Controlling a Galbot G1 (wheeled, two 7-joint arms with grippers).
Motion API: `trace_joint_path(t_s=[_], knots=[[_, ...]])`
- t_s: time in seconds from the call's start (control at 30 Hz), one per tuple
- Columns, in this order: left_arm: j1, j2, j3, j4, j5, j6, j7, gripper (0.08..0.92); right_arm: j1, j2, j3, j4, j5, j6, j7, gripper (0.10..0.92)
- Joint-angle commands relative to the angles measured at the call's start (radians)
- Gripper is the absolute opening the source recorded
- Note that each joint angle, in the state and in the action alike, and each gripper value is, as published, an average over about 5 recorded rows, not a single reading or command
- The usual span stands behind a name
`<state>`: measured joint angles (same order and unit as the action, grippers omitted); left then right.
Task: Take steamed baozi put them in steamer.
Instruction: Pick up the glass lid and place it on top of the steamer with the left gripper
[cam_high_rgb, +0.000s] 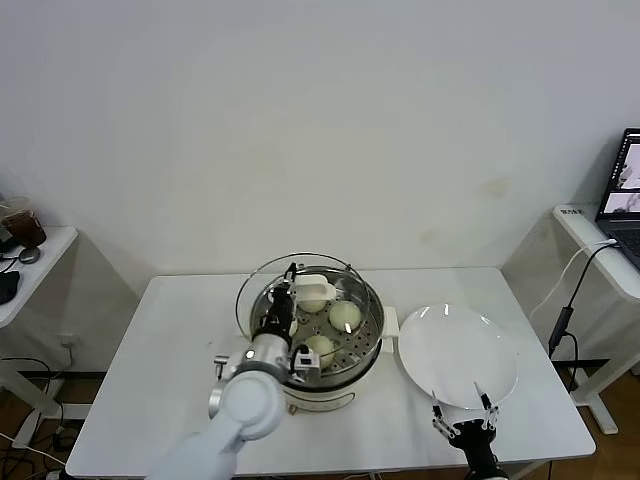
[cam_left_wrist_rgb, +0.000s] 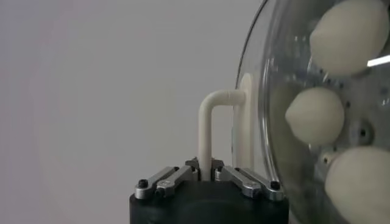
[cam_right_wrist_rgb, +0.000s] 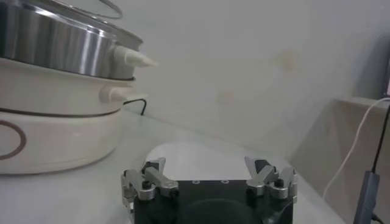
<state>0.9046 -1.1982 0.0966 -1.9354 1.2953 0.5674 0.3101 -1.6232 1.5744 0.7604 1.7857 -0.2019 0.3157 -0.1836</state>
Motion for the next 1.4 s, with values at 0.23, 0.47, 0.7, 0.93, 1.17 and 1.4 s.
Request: trace_joint_path(t_s=[0.23,0.47,0.7,0.93,1.17,1.4], knots=[[0.078,-0.093,0.02,0.036,0.085,-0.005,-0.011,0.175,-0.001,0.0,-0.007,0.002,-0.006,0.002,0.002,0.823],[0.074,-0.098,0.014,0.054,0.081,-0.01,-0.024,0.175,-0.003,-0.002,-0.009,0.003,-0.005,0.003,0.002,0.823],[0.065,-0.104,0.021,0.063,0.08,-0.011,-0.027,0.175,-0.002,-0.003,-0.009,-0.001,-0.005,0.003,0.002,0.823],[0.056,-0.104,0.02,0.076,0.087,-0.015,-0.03,0.175,-0.001,-0.006,-0.009,-0.002,-0.003,0.002,0.001,0.823],[0.051,-0.095,0.016,0.081,0.091,-0.021,-0.031,0.175,-0.002,-0.006,-0.01,-0.003,-0.003,0.002,0.001,0.823],[0.064,-0.106,0.004,0.078,0.086,-0.037,-0.048,0.175,-0.002,-0.006,-0.014,-0.001,-0.003,0.001,0.0,0.823]])
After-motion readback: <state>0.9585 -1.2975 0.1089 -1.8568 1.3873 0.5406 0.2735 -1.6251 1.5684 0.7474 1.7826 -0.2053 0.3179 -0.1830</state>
